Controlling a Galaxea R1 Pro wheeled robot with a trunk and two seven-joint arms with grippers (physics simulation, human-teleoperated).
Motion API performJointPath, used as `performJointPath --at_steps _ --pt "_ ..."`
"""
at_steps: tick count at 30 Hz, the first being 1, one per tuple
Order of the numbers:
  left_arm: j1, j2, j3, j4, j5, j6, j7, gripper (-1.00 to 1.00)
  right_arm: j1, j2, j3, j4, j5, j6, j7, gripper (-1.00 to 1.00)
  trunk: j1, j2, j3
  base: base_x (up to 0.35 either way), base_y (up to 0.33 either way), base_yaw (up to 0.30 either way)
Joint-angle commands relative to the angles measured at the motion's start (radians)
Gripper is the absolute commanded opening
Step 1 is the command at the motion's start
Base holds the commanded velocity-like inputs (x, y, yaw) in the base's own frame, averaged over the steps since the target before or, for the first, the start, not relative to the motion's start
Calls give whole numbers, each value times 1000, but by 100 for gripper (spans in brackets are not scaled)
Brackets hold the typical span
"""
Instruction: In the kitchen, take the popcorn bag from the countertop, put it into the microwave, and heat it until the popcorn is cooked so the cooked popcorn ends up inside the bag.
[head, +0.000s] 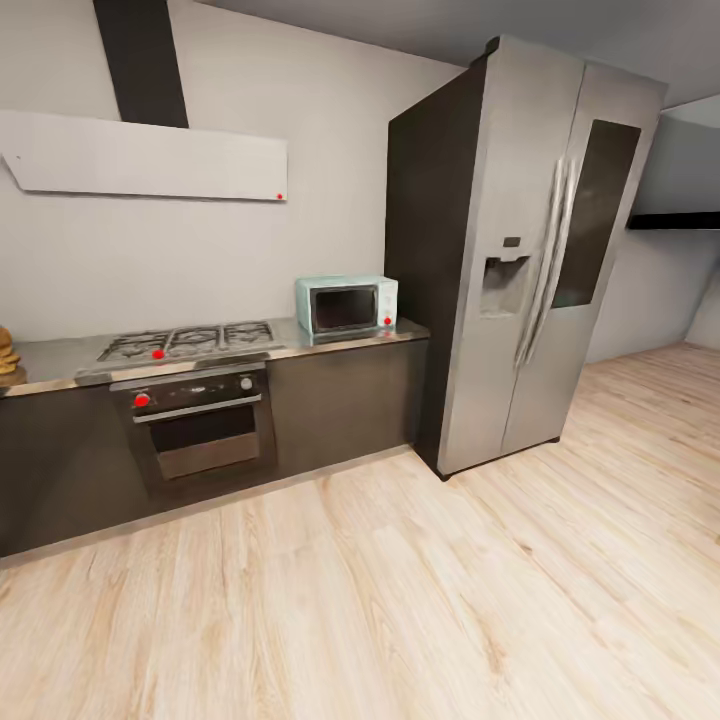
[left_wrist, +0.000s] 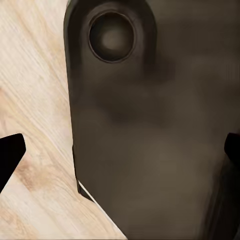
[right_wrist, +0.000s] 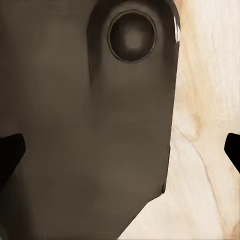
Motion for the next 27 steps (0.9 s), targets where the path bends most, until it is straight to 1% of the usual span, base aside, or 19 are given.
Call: performJointPath --at_steps 1,2,4,10,14,23,24,27 --pt "-2 -6 6 5 6 1 -2 100 -2 -6 6 -2 6 1 -3 100 0 0 0 0 0 0" --pt "-2 -11 11 5 9 1 -2 100 -2 -11 9 -2 11 1 -3 100 0 0 0 0 0 0" --pt "-2 -22 15 5 9 1 -2 100 -2 -12 9 -2 14 1 -3 100 0 0 0 0 0 0" --pt "0 -26 46 -29 42 -23 -2 100 -2 -23 8 -1 14 -16 -3 100 0 0 0 44 0 0" --pt "0 -26 68 -50 65 -23 -2 100 -2 -23 8 0 10 -16 -3 100 0 0 0 286 0 0" --pt "0 -26 69 -51 115 -24 -2 100 -2 -23 8 0 8 -15 -2 100 0 0 0 319 0 0" --pt "0 -26 69 -51 130 -24 -2 100 -2 -23 8 0 8 -15 -3 100 0 0 0 320 0 0" --pt "0 -26 69 -51 131 -23 -2 100 -2 -23 8 0 8 -15 -3 100 0 0 0 320 -10 0"
